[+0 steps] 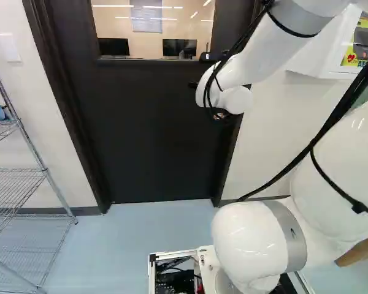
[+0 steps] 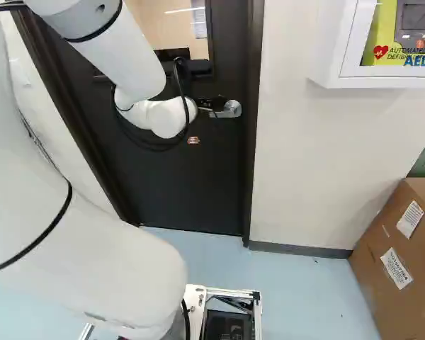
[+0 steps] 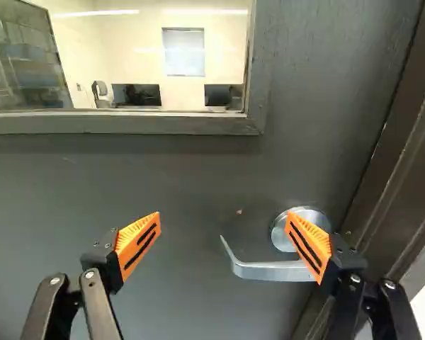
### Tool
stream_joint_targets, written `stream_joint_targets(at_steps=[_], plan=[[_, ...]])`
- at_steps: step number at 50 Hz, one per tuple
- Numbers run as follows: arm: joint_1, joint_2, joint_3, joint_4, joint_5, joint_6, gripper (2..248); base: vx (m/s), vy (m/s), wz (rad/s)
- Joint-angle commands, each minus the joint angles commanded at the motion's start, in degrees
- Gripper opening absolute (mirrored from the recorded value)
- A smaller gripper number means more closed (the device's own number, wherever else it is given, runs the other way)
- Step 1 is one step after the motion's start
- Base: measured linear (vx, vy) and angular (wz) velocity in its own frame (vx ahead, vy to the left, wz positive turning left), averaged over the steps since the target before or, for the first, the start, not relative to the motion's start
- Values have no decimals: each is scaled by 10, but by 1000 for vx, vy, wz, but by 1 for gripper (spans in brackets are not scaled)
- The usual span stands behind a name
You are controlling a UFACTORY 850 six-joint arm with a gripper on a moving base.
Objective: Open the door and move inside
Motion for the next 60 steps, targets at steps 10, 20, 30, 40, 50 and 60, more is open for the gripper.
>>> stream_joint_targets(at_steps=[10,20,30,40,50,60], plan=[[0,-3,2,0,0,0,247,0,0,0],[0,-10,6,0,0,0,247,0,0,0],[0,-21,9,0,0,0,247,0,0,0],[0,-39,4,0,0,0,247,0,0,0],[0,-53,5,0,0,0,247,0,0,0],[0,-64,7,0,0,0,247,0,0,0]])
